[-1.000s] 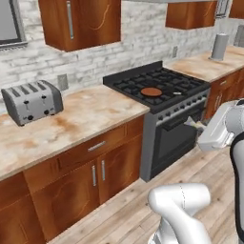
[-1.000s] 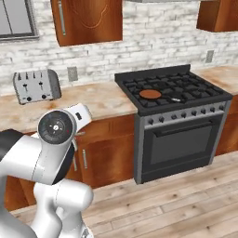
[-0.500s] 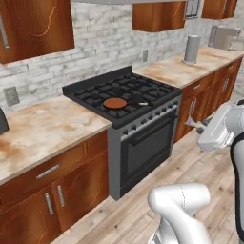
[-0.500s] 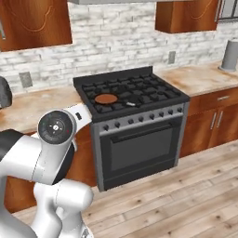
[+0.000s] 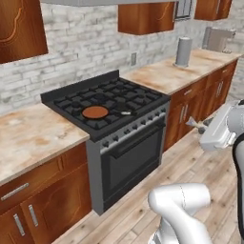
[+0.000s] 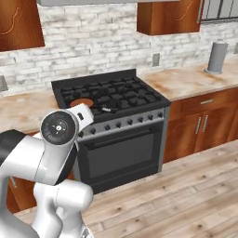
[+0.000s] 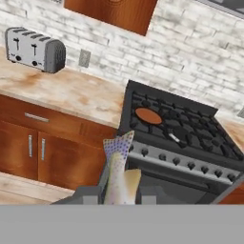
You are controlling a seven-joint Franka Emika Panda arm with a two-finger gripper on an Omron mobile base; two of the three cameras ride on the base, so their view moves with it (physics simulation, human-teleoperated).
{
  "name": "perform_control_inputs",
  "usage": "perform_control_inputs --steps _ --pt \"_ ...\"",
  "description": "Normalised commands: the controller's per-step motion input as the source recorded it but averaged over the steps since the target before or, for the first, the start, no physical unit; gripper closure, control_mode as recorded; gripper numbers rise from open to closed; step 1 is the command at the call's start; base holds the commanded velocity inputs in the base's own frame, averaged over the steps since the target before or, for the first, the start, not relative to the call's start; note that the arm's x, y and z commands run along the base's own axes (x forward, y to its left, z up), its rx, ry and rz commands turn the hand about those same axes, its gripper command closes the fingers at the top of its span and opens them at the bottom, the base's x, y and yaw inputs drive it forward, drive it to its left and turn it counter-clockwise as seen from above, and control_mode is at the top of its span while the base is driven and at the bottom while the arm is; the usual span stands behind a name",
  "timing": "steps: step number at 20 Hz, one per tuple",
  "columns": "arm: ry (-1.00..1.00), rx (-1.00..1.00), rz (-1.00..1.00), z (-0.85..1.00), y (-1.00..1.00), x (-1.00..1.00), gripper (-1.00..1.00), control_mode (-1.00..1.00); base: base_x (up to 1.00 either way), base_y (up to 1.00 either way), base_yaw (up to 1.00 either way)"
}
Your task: Retrieve the fish from the fridge and place it on the saucepan with marinade on the stove.
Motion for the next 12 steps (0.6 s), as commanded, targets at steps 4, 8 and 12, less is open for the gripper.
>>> perform_control_inputs --steps 4,8,12 --pt "0.0 0.0 0.0 0.0 0.0 0.0 1.0 1.0 0.43 0.0 0.2" --pt "0.0 0.0 0.0 0.0 0.0 0.0 1.0 1.0 0.52 0.0 0.27" --pt "0.0 0.0 0.0 0.0 0.0 0.0 1.0 1.0 0.65 -0.15 0.3"
